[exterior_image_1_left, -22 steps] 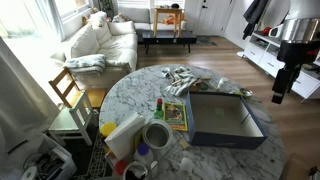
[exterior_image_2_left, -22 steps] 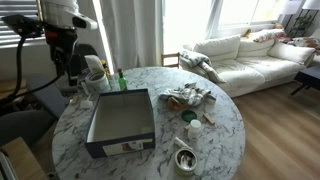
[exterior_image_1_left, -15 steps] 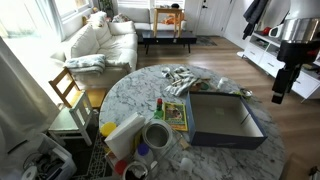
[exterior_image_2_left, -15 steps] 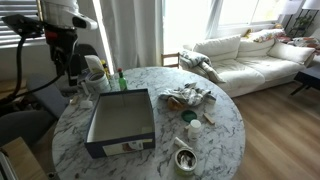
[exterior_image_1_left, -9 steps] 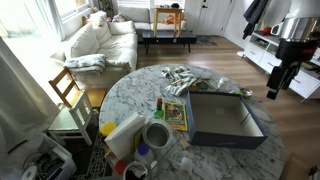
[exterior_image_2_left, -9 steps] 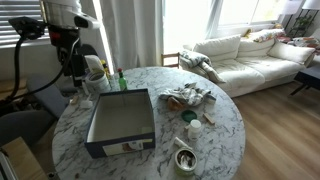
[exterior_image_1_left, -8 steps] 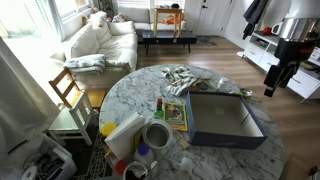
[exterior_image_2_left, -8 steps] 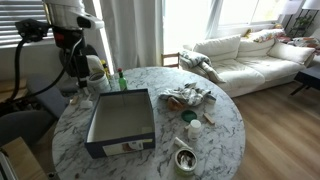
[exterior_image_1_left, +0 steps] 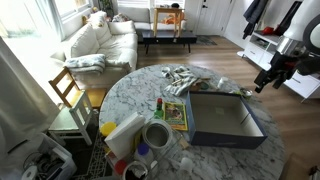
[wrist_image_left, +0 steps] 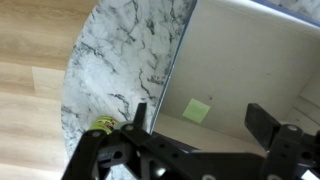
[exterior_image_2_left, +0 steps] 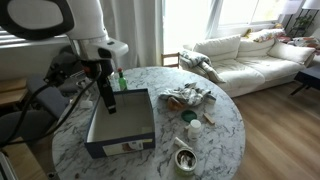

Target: Flip the blue box and place it upside down on the table

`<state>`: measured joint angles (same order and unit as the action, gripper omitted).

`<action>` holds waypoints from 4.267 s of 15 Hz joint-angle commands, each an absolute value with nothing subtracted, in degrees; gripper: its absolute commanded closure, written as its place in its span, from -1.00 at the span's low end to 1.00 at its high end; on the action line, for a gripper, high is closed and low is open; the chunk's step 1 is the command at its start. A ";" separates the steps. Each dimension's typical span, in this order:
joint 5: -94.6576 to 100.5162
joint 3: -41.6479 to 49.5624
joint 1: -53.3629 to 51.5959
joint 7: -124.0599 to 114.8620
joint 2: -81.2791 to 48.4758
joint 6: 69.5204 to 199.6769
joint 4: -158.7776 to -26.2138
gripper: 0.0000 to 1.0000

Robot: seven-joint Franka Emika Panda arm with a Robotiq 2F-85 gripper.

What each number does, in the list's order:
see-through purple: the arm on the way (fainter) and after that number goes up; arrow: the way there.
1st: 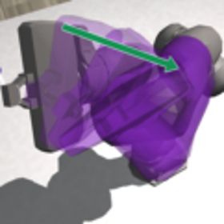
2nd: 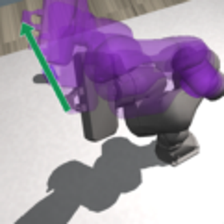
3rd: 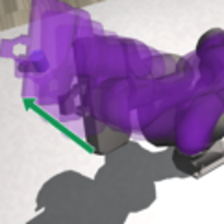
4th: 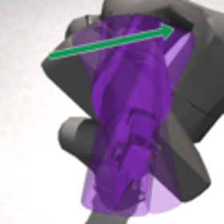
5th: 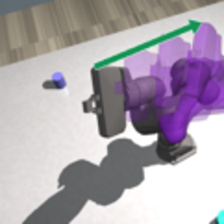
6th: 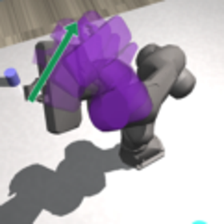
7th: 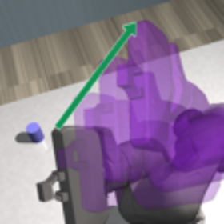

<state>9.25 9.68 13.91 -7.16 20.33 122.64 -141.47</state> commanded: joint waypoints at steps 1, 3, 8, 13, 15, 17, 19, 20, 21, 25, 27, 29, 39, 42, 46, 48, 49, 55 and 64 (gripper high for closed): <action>9.34 10.53 15.45 -10.55 16.40 130.19 -145.55 -1.00; 8.79 10.44 15.65 -13.04 13.62 135.81 -148.18 -1.00; 8.92 10.29 15.44 -13.85 11.96 138.91 -148.86 -1.00; 8.85 10.28 15.47 -14.16 11.94 139.00 -148.78 -1.00; 8.55 10.52 15.64 -14.46 11.34 139.95 -148.92 -1.00; 6.56 11.20 15.20 -12.73 10.52 141.89 -149.02 -1.00; 5.04 11.75 15.16 -11.51 9.34 146.51 -149.29 -1.00; 4.07 12.08 15.06 -10.39 8.58 149.43 -149.34 -1.00; 3.14 12.40 14.94 -9.15 7.45 152.61 -149.30 -1.00; 1.99 12.95 14.73 -5.50 2.40 161.63 -148.74 -1.00; 3.74 12.44 15.14 -7.47 4.06 159.71 -148.82 -1.00; 3.55 12.56 14.97 -6.96 2.60 160.62 -148.56 -1.00; 7.04 15.69 17.01 -13.72 -4.98 168.34 -146.57 -1.00; 0.66 16.11 16.73 -12.17 -7.91 169.95 -145.69 -1.00; -7.42 12.96 19.21 -8.15 -10.54 170.79 -144.35 -0.16; -11.46 10.87 20.72 -5.35 -11.12 170.78 -143.65 0.16; -14.23 9.41 21.89 -3.30 -11.32 170.83 -143.16 0.34; -38.06 -2.23 32.21 18.91 -11.91 168.30 -137.93 1.00; -60.53 -6.37 42.81 52.84 -13.62 155.39 -130.80 0.98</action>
